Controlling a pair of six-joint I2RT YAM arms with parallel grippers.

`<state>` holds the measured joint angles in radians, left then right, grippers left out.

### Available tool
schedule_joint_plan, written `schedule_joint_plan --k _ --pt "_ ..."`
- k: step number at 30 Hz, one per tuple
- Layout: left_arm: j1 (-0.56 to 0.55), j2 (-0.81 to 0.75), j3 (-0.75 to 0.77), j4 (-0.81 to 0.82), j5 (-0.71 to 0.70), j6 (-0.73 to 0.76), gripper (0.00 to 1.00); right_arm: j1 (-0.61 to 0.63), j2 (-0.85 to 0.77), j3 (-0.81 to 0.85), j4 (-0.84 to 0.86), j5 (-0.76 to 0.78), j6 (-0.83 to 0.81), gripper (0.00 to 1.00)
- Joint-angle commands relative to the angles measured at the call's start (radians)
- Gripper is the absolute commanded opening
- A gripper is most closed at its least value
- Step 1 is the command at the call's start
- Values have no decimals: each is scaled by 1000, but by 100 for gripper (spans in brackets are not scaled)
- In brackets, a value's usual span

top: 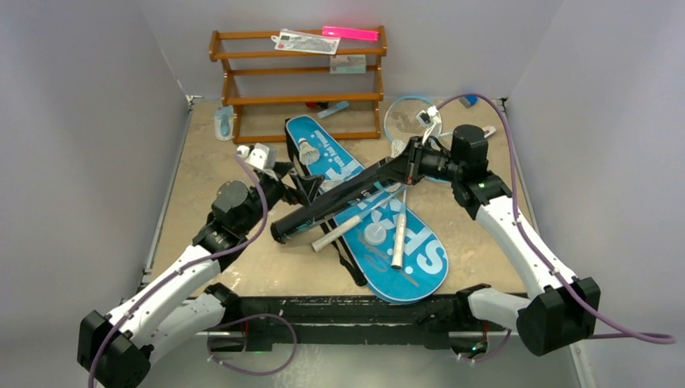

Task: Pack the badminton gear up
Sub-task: Pick up the shuttle tube at the center of the board.

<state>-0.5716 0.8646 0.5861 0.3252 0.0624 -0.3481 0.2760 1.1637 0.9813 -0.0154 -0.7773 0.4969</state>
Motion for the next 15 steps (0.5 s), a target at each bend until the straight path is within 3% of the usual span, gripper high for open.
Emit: schedule_joint_plan --k 1,4,8,12,15 --pt "2 -58 145 -169 -73 -64 100 50 -8 77 -97 85 -66 0" --pt "2 -19 263 -352 -69 47 98 77 -18 91 -130 101 -73 0" --pt "1 48 367 -485 50 258 97 98 -30 95 -151 109 -79 0" --pt "3 56 333 -432 200 384 97 134 -26 95 -148 116 -59 0" --pt "2 56 308 -422 306 371 97 178 -18 125 -156 133 -53 0"
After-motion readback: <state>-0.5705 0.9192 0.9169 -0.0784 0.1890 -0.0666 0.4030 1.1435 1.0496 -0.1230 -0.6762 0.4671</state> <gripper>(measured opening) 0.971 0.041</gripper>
